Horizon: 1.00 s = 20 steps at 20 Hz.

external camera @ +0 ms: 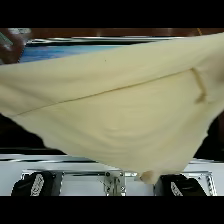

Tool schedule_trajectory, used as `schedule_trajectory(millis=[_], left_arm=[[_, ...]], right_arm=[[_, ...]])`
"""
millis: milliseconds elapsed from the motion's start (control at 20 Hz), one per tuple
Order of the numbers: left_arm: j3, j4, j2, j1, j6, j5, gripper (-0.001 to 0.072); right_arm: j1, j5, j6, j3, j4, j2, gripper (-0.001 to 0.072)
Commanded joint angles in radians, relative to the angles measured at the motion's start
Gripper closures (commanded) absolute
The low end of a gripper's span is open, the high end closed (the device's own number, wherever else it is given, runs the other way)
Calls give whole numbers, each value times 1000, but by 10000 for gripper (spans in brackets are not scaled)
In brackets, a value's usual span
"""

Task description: Fold the shirts.

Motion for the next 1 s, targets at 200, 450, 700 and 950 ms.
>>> schedule_trajectory(millis=[200,450,700,950], left_arm=[[-413,2,-236,-12,15,225,676],[-413,-6,-553,-136,20,362,675],[-413,-127,-749,-241,19,639,655],[-375,-118,-813,-146,9,421,-3]], right_arm=[[0,51,87,1,8,-529,652],[0,-113,139,1,129,-806,652],[0,-59,140,1,225,-948,652],[-11,72,87,4,258,-995,23]])
